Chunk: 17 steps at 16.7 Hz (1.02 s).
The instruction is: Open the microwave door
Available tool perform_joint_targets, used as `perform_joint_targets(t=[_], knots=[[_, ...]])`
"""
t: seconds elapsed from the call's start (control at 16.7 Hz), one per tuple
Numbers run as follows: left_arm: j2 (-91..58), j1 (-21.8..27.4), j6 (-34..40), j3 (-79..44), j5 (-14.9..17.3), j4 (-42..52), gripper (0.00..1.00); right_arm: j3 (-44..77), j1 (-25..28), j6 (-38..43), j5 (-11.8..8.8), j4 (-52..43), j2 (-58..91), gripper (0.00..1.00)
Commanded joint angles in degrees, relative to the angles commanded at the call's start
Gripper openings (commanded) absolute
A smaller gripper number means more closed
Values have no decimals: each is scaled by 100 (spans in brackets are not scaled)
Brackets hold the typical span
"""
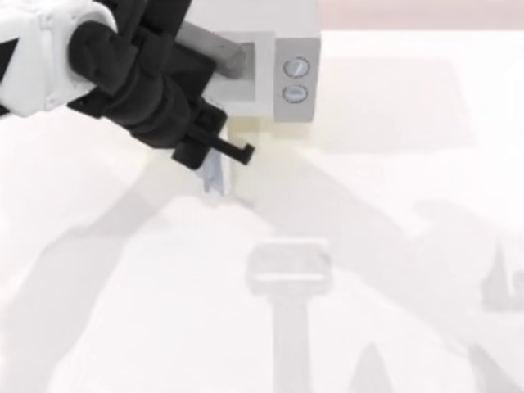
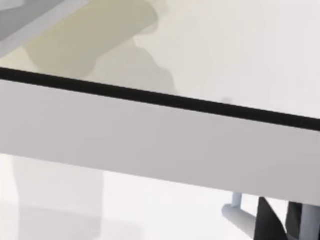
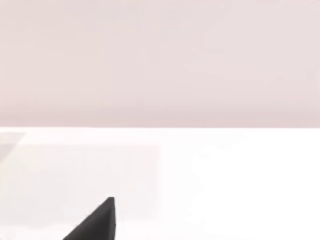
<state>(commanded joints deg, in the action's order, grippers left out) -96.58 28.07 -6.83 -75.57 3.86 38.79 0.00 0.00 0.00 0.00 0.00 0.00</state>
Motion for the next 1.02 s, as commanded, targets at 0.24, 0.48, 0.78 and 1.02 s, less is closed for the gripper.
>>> perform_joint_targets(t=[0.24,0.48,0.78,1.02], knots=[[0,0,0,0,0,0,0,0,0,0,0,0,0,100],[22,-10,-68,30,79,-2,0,0,0,0,0,0,0,100],[213,-287,-747,301,421,111,0,0,0,0,0,0,0,100],[321,-366,-936,336,531,94,0,0,0,0,0,0,0,100]])
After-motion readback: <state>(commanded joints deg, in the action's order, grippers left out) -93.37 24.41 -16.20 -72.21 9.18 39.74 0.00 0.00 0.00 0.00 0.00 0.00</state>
